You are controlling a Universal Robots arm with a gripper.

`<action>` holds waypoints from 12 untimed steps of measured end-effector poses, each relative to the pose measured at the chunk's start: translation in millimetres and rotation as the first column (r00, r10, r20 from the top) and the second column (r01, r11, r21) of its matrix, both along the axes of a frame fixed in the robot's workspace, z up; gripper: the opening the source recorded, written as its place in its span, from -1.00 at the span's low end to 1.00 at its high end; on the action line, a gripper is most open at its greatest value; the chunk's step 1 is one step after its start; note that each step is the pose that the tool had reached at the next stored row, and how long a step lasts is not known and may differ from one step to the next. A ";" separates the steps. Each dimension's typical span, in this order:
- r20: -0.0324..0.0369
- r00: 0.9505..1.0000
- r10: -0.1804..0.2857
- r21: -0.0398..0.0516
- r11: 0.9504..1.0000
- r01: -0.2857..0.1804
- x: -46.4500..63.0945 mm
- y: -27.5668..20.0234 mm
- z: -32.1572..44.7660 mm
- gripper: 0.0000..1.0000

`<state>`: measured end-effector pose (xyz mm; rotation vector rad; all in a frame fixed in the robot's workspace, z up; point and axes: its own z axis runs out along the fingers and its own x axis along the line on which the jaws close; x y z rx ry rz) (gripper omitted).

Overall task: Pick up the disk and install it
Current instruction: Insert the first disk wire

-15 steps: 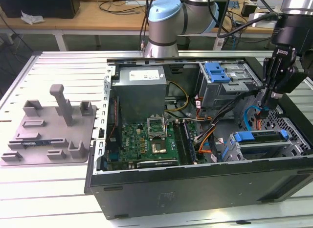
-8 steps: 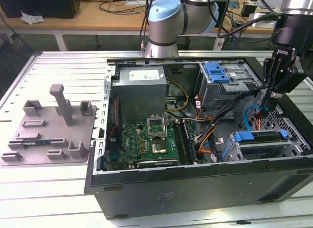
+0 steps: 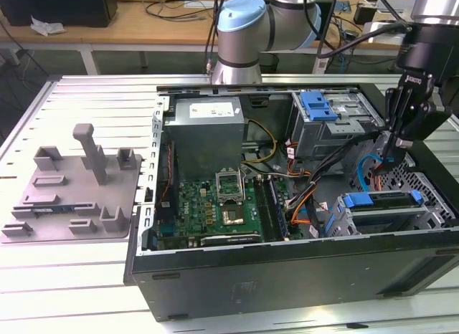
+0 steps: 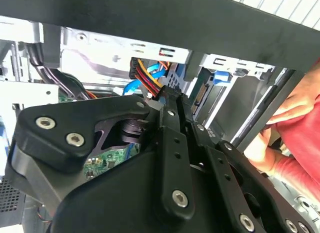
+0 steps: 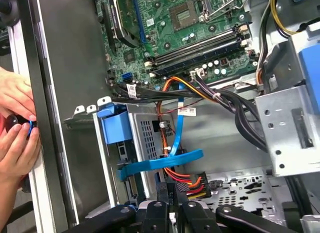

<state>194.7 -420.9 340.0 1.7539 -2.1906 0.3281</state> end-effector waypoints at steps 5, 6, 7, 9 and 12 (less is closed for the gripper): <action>0.008 1.000 0.000 0.024 1.000 -0.001 -0.3 -9.3 1.0 -0.66; 0.012 1.000 0.000 0.032 0.999 -0.001 -0.4 -11.6 1.6 -0.66; 0.017 1.000 0.000 0.042 0.999 -0.001 -0.4 -13.8 1.9 -0.66; 0.024 1.000 0.000 0.052 0.999 -0.001 -0.5 -16.0 2.2 -0.66; 0.034 0.999 -0.001 0.074 0.997 -0.002 -1.2 -21.2 3.2 -0.66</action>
